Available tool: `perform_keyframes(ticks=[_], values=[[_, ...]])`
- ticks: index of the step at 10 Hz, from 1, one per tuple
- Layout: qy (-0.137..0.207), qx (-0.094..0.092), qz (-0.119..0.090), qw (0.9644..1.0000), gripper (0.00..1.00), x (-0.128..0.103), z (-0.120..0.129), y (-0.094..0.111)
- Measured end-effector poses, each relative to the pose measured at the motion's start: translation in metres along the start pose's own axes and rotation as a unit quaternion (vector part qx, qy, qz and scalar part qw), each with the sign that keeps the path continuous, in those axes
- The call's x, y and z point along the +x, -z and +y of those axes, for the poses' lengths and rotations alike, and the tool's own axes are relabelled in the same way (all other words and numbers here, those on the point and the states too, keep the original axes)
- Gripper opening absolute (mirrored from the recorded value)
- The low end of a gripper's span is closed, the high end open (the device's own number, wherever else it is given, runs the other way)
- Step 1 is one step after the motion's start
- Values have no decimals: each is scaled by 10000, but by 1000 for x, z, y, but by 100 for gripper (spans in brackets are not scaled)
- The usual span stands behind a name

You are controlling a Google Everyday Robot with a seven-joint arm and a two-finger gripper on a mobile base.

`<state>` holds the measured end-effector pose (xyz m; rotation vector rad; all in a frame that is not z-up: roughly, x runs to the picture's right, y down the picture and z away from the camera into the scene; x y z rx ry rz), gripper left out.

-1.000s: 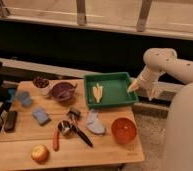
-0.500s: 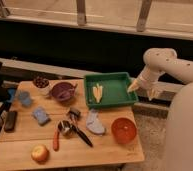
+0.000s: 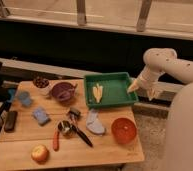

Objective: Place apple in tray

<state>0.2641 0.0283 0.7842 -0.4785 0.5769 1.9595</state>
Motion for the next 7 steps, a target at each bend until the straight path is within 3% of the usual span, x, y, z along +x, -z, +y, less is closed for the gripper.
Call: perform_keyframes(ticks=[2,4,7], values=[[362,67,-46,9993,74,13,15,7],[968,105,-46,9952,74,48,53,9],[1875,49,-4,9823,74,126,108,11]])
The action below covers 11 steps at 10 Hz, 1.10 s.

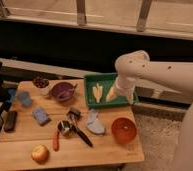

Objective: Place apple in tray

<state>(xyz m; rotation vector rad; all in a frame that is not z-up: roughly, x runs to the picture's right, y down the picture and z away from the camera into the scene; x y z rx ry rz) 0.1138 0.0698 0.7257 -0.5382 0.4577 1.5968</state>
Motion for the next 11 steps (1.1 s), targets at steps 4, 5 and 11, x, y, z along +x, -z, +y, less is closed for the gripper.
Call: perform_keyframes(ticks=[4,5,11], values=[[1155,-119,112,9932,74,65,84,-3],[1505,-162,194,9883,74,84,106,-5],[1959,-237,261,9800,74,105,129,-7]])
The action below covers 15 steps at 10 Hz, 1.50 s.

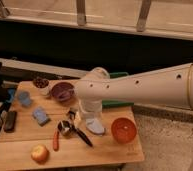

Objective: Place apple in tray

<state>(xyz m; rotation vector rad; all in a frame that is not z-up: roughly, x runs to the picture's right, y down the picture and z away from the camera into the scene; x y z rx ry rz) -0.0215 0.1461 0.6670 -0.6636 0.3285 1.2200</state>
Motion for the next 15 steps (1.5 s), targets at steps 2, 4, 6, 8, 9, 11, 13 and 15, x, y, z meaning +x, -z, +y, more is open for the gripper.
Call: perform_keyframes(ticks=[2,4,6,8,9,11,13,15], values=[[153,-33,-8,9999,74,-10,10,-3],[433,-110,14,9990,74,-29,37,-12],[853,-208,70,9961,74,-53,84,-25],[1336,-304,91,9905,74,-71,133,-34],[1547,-342,102,9873,74,-74,151,-36],[2112,-427,66,9765,74,-67,196,-39],[2192,-425,17,9748,74,-67,200,-39],[2210,-433,21,9743,74,-66,202,-39]])
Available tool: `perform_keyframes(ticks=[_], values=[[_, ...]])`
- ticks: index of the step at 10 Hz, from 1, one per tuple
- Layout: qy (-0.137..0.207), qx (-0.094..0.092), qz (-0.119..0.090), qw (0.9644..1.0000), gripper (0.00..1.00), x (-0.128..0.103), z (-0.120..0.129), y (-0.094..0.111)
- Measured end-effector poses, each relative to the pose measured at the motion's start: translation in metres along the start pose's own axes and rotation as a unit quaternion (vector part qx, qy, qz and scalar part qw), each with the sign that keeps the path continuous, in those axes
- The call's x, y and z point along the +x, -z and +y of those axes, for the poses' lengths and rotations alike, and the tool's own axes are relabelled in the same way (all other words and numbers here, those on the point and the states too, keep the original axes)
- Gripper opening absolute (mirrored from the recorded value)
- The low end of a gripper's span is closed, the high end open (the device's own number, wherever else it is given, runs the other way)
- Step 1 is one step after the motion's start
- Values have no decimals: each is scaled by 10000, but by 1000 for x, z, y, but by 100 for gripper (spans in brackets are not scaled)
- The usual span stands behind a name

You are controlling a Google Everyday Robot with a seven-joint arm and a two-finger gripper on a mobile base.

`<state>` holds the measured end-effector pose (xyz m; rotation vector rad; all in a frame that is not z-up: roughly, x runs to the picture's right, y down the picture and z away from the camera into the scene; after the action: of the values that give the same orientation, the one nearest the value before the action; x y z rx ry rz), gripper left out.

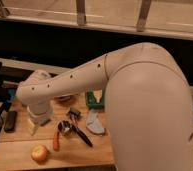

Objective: Place apple in tray

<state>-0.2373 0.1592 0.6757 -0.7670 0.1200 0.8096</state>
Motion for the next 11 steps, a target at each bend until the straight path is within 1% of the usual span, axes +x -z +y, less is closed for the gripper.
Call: perform_keyframes(ticks=[1,2,4,5,7,8,9,11], values=[[2,-24,-14,10000,74,0,1,0],[16,-115,-41,9999,74,0,2,-5],[146,-400,-114,9990,74,-1,25,-22],[213,-561,-160,9981,74,-1,38,-32],[339,-803,-194,9960,74,-1,56,-48],[384,-871,-192,9953,74,-1,59,-55],[504,-841,-185,9950,74,-1,68,-63],[688,-843,-128,9940,74,4,81,-88]])
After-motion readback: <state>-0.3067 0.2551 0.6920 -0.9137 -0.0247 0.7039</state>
